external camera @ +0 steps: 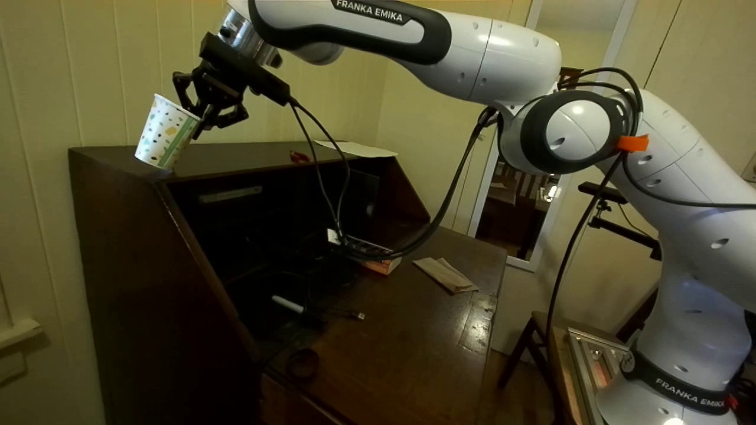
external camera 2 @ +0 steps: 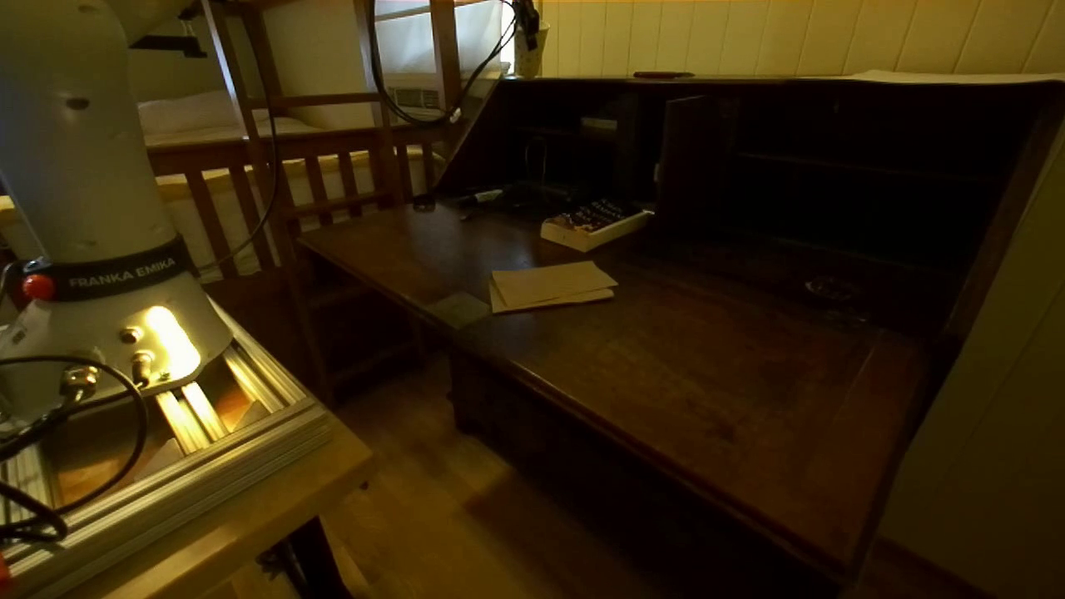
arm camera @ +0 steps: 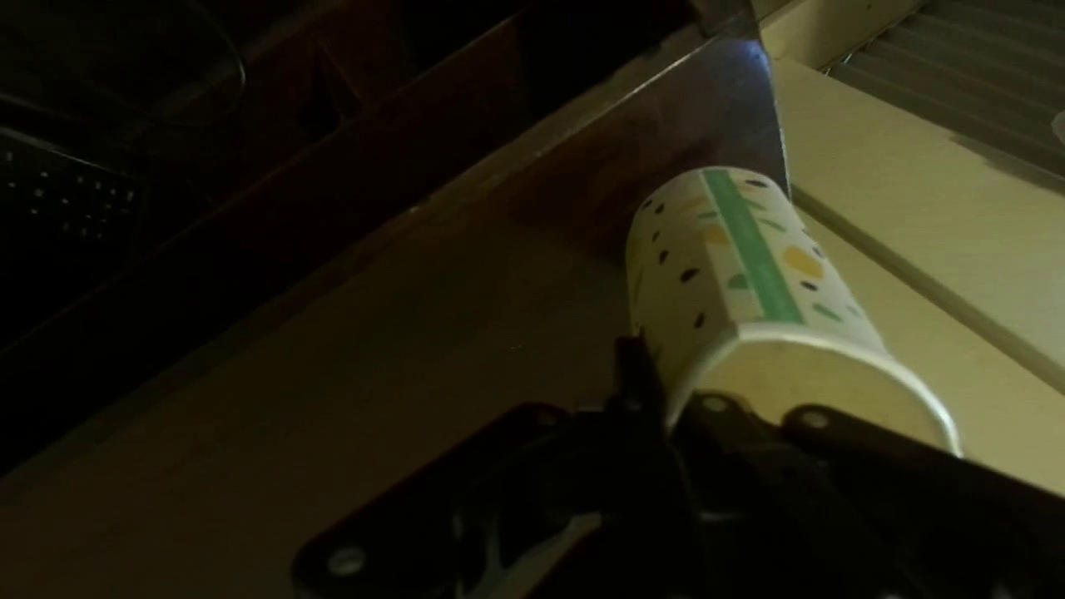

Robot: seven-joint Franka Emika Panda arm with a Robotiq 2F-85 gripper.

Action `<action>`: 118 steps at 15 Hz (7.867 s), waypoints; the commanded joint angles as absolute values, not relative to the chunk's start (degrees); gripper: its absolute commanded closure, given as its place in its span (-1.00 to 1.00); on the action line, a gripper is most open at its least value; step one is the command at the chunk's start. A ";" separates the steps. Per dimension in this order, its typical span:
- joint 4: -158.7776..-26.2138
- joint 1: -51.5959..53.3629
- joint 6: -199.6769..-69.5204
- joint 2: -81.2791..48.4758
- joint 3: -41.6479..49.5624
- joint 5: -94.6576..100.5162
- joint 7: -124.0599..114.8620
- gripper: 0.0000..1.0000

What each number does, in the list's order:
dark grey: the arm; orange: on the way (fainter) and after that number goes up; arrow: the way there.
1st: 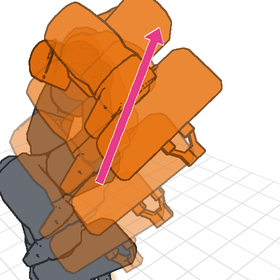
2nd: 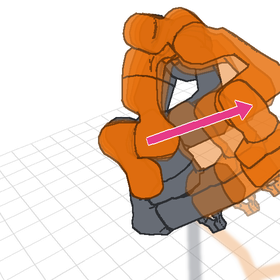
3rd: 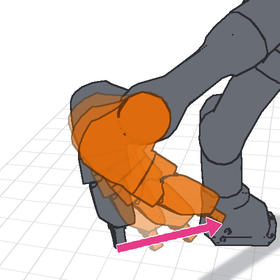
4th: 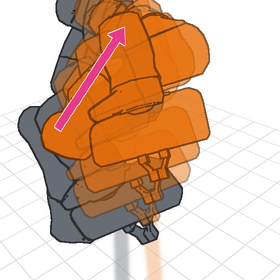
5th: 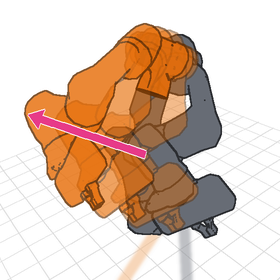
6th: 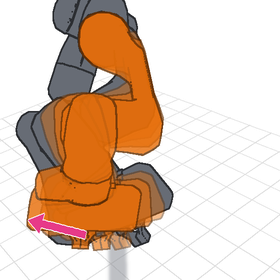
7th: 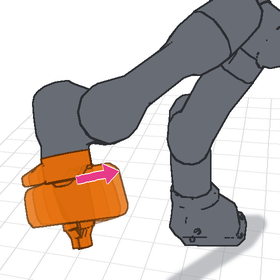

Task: Move the cup to the left of the book

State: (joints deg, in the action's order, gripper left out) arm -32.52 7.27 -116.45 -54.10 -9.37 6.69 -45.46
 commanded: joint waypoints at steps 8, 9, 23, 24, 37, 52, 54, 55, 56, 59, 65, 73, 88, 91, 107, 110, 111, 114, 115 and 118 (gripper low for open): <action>-32.88 6.48 -103.57 -50.11 -11.52 4.47 -46.59 0.95; -33.50 6.59 -100.90 -49.06 -11.69 4.62 -46.76 0.95; -53.39 9.61 -87.75 -37.28 -10.85 4.54 -89.22 0.95; -56.42 9.75 -89.70 -36.02 -11.39 3.45 -93.31 0.96; -76.29 12.26 -93.44 -26.81 -9.65 13.91 -99.74 0.98; -97.65 12.94 -105.35 -19.08 -4.65 10.18 -122.92 0.98; -101.06 12.28 -107.19 -17.26 -3.84 10.34 -124.28 0.98; -103.41 12.04 -108.35 -16.19 -3.19 10.74 -125.68 0.98; -105.75 11.97 -109.08 -15.09 -2.43 11.70 -126.99 0.99; -115.16 9.44 -115.73 -11.20 -1.29 11.80 -121.43 0.99; -132.63 6.92 -126.07 -0.78 1.52 19.66 -124.93 0.99; -135.55 3.18 -127.77 1.82 -0.12 23.81 -129.55 0.99; -124.95 2.65 -128.47 -10.98 1.12 33.01 -136.23 0.98; -124.70 2.38 -132.67 -12.05 1.18 30.63 -133.46 0.98; -125.65 4.88 -131.95 -10.89 2.02 25.64 -128.04 -0.48; -126.85 5.48 -129.62 -8.42 1.35 25.33 -127.56 -0.89; -127.30 5.58 -129.10 -7.47 1.14 25.19 -127.63 -0.97; -129.00 5.51 -127.35 -4.19 0.79 25.04 -128.49 -1.00; -129.50 5.02 -127.58 -3.28 0.75 24.56 -127.75 -1.00; -132.37 3.07 -132.92 -0.12 1.04 23.83 -118.64 -1.00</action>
State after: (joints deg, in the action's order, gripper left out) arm -127.93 5.04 -128.53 -4.90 0.97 26.06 -126.37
